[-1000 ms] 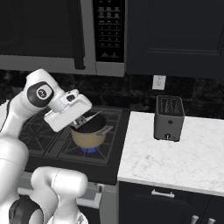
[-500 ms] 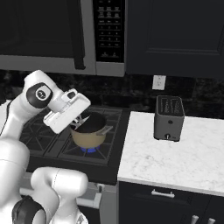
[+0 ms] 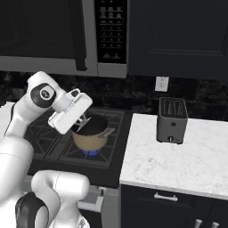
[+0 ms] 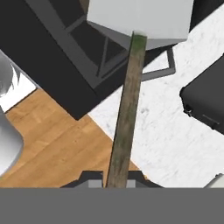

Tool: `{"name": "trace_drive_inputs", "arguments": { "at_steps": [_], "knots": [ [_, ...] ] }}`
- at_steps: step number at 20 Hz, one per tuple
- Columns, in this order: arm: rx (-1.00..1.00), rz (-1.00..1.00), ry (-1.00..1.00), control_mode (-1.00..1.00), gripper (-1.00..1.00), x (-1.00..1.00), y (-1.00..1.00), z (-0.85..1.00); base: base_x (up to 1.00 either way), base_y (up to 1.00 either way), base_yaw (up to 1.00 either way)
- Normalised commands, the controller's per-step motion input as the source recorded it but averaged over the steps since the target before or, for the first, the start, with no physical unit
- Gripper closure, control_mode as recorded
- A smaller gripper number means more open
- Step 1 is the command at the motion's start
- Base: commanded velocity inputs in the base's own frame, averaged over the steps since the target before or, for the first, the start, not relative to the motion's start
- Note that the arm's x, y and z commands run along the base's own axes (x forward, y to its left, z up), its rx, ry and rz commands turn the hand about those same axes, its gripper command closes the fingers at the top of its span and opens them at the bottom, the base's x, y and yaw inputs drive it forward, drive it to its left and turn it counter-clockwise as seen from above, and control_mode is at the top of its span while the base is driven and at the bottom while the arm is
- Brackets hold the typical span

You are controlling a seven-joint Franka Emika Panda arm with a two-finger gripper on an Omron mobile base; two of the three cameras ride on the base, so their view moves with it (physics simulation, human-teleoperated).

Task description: Put the mushroom and sweet potato in the pot. Retrieve the spatula and lightly stir the vegetables in the pot.

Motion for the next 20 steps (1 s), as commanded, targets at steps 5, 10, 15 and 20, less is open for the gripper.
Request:
{"name": "trace_drive_inputs", "arguments": {
  "at_steps": [5,10,15,20],
  "knots": [
    [-0.07,0.18,0.12,-1.0,1.0,0.13,0.0,0.0,0.0,0.0,0.0],
    [-0.07,0.18,0.09,-1.0,1.0,0.15,0.0,0.0,0.0,0.0,0.0],
    [-0.05,0.16,0.03,-1.0,1.0,0.18,0.0,0.0,0.0,0.0,0.0],
    [-0.01,0.03,-0.01,-1.0,1.0,0.11,-0.01,0.0,0.0,0.0,0.0]
  ]
}}
